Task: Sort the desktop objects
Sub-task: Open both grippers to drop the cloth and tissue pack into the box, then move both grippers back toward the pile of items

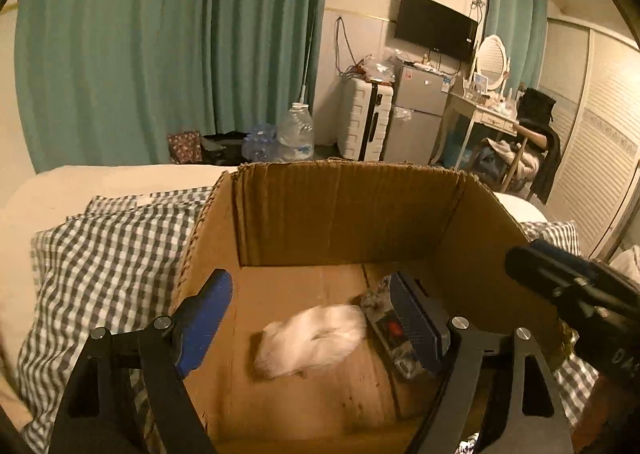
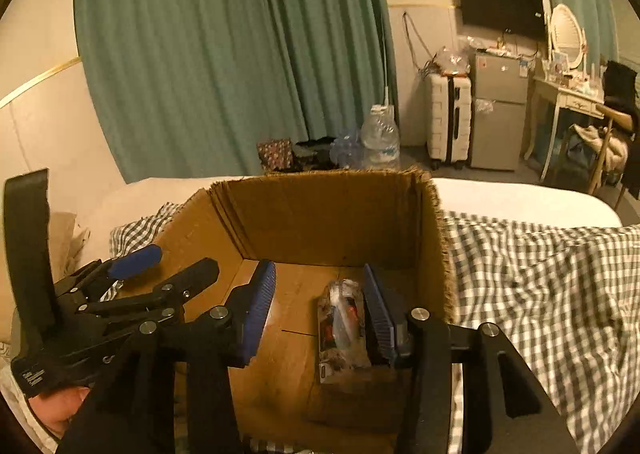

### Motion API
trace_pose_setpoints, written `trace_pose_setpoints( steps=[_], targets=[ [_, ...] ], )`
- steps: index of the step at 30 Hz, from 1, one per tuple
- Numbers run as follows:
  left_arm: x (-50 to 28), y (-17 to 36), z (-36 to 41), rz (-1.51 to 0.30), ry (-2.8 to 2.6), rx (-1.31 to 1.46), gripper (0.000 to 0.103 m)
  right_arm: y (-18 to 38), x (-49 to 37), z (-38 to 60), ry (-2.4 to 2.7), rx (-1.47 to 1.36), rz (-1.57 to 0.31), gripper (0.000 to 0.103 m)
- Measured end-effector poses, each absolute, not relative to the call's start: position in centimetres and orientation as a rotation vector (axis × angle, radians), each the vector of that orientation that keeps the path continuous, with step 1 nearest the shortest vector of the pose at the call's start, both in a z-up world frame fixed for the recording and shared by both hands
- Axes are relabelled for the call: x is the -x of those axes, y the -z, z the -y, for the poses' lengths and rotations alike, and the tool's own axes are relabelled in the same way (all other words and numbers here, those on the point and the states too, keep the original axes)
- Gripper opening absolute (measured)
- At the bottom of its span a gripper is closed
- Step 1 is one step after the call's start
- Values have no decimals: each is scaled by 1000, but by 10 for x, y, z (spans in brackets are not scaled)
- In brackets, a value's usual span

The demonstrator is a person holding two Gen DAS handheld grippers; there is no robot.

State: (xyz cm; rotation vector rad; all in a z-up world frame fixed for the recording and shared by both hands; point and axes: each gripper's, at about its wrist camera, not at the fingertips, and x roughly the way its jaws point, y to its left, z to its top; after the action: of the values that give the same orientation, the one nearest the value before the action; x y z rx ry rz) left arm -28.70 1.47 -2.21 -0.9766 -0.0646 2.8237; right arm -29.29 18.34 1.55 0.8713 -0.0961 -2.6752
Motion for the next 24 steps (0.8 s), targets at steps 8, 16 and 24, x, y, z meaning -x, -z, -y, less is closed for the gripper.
trace_pose_setpoints(
  steps=[8,16,24],
  targets=[
    [241,-16,-11,106,-2863,935,92,-46,247,-194,2697,-829,144,45],
    [174,-72,-11,16,-2924,759,103,-98,183,-199,2720,-714,145,77],
    [113,-106,-19,-94,-2952,647,103,-137,127,-194,2771,-642,52,93]
  ],
)
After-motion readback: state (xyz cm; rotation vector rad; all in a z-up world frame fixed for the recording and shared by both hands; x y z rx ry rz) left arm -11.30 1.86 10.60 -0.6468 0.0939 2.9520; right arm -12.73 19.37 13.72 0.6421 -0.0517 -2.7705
